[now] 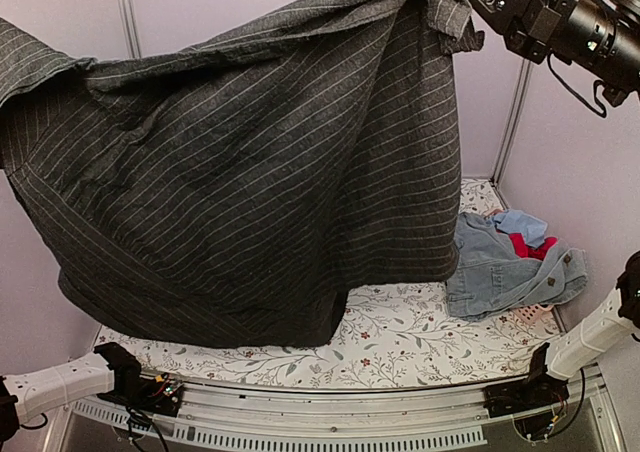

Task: Fold and stack the mixed laundry pile
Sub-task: Flatten out the crumpled shirt at the center of the board.

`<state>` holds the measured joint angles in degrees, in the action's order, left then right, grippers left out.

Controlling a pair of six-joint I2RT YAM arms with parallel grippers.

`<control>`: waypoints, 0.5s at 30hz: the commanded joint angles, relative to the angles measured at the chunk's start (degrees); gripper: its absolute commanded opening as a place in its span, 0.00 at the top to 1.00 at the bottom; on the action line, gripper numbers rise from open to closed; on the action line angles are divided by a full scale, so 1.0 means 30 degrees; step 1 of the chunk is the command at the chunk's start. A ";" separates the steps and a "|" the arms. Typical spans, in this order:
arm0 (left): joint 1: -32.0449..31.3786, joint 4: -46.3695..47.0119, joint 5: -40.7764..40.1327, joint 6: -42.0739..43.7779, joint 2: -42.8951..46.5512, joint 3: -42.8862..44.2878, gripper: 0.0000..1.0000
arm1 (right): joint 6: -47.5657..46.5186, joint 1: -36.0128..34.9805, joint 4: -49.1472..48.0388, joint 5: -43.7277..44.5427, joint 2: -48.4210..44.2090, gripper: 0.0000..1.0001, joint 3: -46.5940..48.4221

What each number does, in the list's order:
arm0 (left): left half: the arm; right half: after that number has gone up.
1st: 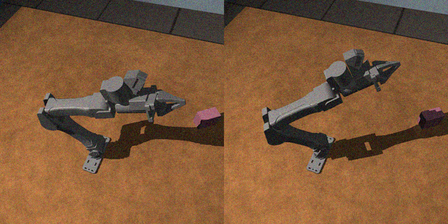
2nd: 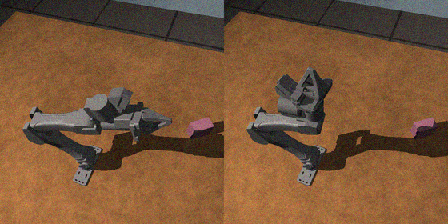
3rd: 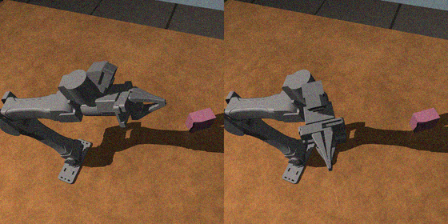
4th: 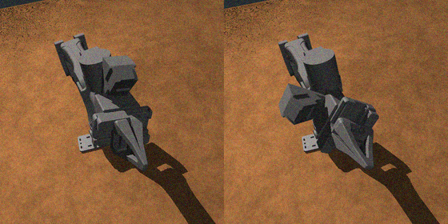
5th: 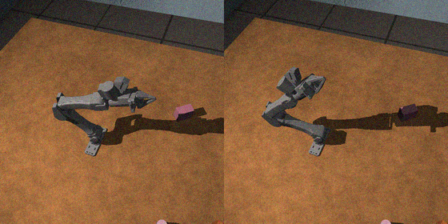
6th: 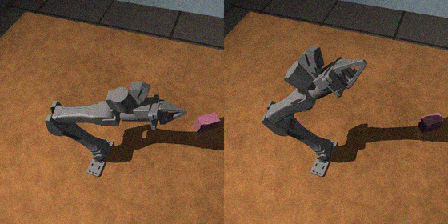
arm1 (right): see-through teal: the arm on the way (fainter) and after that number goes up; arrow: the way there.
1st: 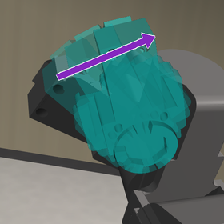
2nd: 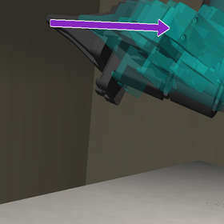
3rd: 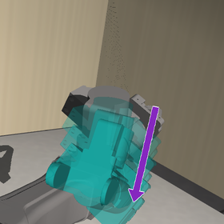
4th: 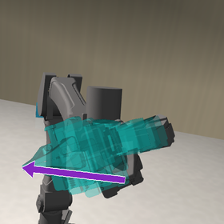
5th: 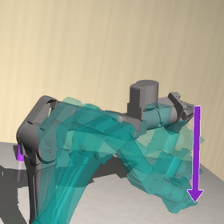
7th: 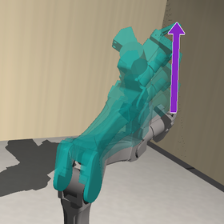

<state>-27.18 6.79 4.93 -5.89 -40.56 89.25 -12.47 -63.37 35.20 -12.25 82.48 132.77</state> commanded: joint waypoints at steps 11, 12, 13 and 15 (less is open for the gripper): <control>0.2065 -0.1419 -0.8467 0.4396 -0.9433 -0.0170 1.00 | 0.3623 1.0284 -0.3557 -0.2559 0.2513 1.00 -0.6213; 0.2725 -0.1355 -0.8037 0.4249 -1.0569 -0.0221 1.00 | 0.3759 1.0964 -0.3618 -0.3031 0.3088 1.00 -0.6618; 0.3419 -0.1427 -0.7503 0.3956 -1.1842 -0.0136 1.00 | 0.3949 1.1468 -0.3706 -0.3489 0.3931 1.00 -0.6890; 0.4368 -0.1335 -0.6852 0.3706 -1.4743 0.0482 1.00 | 0.4712 1.2436 -0.3782 -0.3695 0.6109 1.00 -0.6992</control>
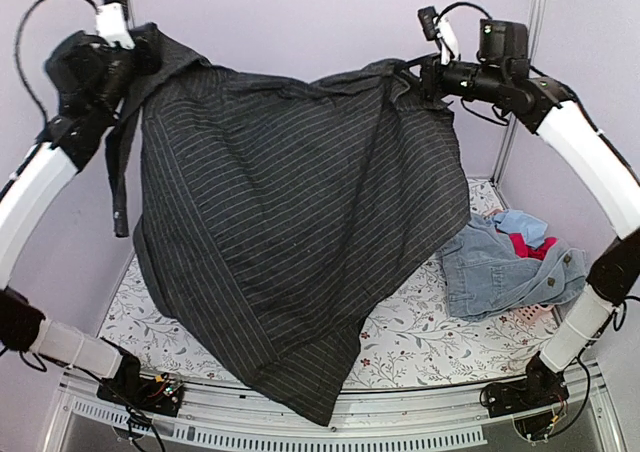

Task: Fold and stack the mixed laundry pile
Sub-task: Flatten out the crumpled shirt at the center of the board.

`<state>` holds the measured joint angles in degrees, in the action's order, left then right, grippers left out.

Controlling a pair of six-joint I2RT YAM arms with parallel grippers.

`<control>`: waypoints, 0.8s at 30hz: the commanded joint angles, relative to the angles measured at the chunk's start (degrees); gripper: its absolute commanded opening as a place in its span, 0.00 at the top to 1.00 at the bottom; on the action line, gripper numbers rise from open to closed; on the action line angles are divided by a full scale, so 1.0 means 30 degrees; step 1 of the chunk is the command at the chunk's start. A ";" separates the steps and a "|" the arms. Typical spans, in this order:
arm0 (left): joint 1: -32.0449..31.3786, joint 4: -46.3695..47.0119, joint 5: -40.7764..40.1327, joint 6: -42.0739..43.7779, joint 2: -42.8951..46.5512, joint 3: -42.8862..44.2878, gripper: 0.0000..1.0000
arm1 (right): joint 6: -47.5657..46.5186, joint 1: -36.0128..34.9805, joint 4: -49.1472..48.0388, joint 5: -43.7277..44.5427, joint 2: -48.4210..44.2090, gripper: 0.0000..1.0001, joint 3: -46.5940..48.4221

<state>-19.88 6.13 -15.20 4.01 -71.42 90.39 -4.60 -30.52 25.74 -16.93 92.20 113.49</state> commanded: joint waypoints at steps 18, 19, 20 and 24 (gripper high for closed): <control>0.3413 -1.2073 0.3086 -0.5883 -1.4286 0.6466 0.04 | 0.4053 0.4743 0.4118 -0.3638 1.0556 0.05 0.0202; 0.3218 -1.2416 0.3494 -0.6549 -1.3428 0.5148 0.04 | 0.3888 0.4753 0.4107 -0.4175 1.0372 0.06 -0.0414; 0.3000 -1.2781 0.3937 -0.7273 -1.2632 0.3888 0.04 | 0.3770 0.4714 0.4118 -0.4505 1.0091 0.07 -0.1022; 0.1757 -1.3193 0.6814 -0.9983 -0.9188 -0.1732 0.04 | 0.3365 0.4172 0.3940 -0.5726 0.9466 0.09 -0.3356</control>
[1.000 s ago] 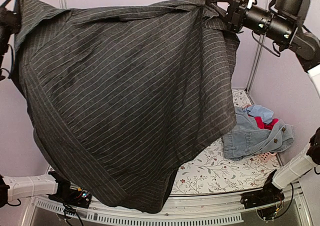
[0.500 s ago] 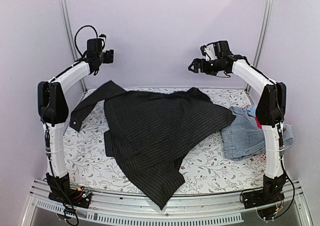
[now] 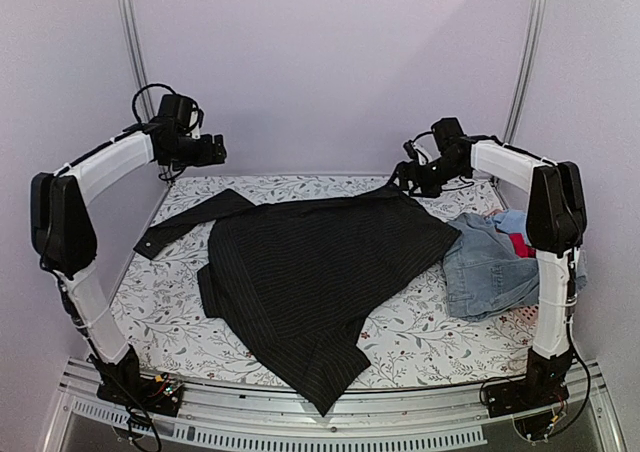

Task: Fold and stack the mixed laundry pile
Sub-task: Flatten out the crumpled shirt at the center of the board, then move the flattened shirt to the center of the board.

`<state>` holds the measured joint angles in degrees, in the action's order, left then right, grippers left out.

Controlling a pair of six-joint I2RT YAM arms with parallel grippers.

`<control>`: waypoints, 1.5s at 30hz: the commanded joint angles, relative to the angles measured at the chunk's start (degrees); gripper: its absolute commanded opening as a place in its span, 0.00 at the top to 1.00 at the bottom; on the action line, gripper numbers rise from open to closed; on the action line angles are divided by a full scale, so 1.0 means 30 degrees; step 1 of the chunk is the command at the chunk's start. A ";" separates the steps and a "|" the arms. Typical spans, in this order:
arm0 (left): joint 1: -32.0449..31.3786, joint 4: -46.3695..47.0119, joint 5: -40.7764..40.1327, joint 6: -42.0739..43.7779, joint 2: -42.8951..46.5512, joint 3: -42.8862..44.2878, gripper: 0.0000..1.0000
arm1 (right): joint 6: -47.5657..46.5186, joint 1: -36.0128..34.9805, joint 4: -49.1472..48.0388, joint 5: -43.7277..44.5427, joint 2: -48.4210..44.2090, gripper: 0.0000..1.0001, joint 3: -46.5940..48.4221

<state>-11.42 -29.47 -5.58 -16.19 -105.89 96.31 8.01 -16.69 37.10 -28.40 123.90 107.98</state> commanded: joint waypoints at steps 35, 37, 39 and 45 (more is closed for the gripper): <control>0.3589 -0.8264 0.1038 -0.3408 -1.4019 1.0939 0.49 | 0.2052 -0.6124 0.1172 -0.6270 0.3948 0.09 -0.0943; 0.3563 -0.8304 0.1419 -0.2800 -1.3836 1.2540 0.48 | 0.2288 -0.5887 0.1406 -0.5645 0.3537 0.09 -0.0543; 0.3207 -0.7253 0.1709 -0.2037 -1.1775 1.0596 0.45 | 0.2091 -0.5337 0.1875 -0.4703 0.2868 0.09 -0.0542; 0.0309 -0.5027 0.2630 -0.2364 -0.3598 0.0856 0.41 | 0.0259 -0.2156 0.4090 0.0116 0.0826 0.09 -0.2454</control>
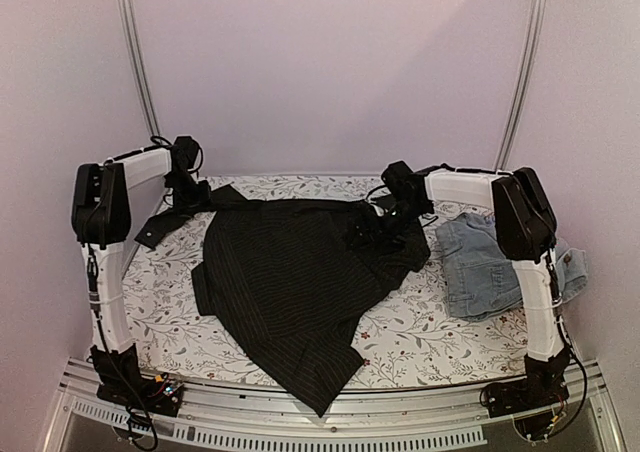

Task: Fold and stack the mixed laundry pile
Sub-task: Move the flattened shirt to the center of the board.

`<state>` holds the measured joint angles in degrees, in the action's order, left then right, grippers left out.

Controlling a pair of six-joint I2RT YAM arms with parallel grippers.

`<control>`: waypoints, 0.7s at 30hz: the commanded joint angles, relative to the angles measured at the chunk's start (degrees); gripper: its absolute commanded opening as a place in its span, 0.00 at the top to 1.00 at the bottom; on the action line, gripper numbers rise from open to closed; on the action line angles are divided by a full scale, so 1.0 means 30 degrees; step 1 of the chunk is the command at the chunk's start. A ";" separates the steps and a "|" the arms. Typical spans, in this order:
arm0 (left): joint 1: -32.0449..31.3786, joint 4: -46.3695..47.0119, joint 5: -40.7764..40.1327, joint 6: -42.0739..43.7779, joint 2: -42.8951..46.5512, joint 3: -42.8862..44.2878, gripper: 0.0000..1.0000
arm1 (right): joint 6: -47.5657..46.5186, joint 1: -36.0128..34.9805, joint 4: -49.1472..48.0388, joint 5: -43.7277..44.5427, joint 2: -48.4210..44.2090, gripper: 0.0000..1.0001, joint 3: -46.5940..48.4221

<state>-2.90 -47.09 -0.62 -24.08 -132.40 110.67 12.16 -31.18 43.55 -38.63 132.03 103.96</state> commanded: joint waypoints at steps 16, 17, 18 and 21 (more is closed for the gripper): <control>-0.5496 0.0843 0.2686 -0.6649 0.8819 -1.4011 0.39 | -0.2684 0.3247 0.1450 0.2369 -0.2797 0.09 -0.1347; -0.5237 0.0675 0.2696 -0.6564 0.8239 -1.3908 0.39 | -0.2784 0.3172 0.1553 0.2431 -0.2672 0.09 -0.1359; -0.4973 0.0559 0.2489 -0.6469 0.7654 -1.3873 0.40 | -0.2819 0.3129 0.1628 0.2471 -0.2605 0.09 -0.1386; -0.3527 0.0654 0.2035 -0.5984 0.6281 -1.3673 0.44 | -0.2747 0.3119 0.1513 0.2358 -0.2704 0.09 -0.1603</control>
<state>-18.65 -44.12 8.10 -42.52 -108.81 69.17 4.86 -21.89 48.38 -30.57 125.67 100.07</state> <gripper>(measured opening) 0.585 0.905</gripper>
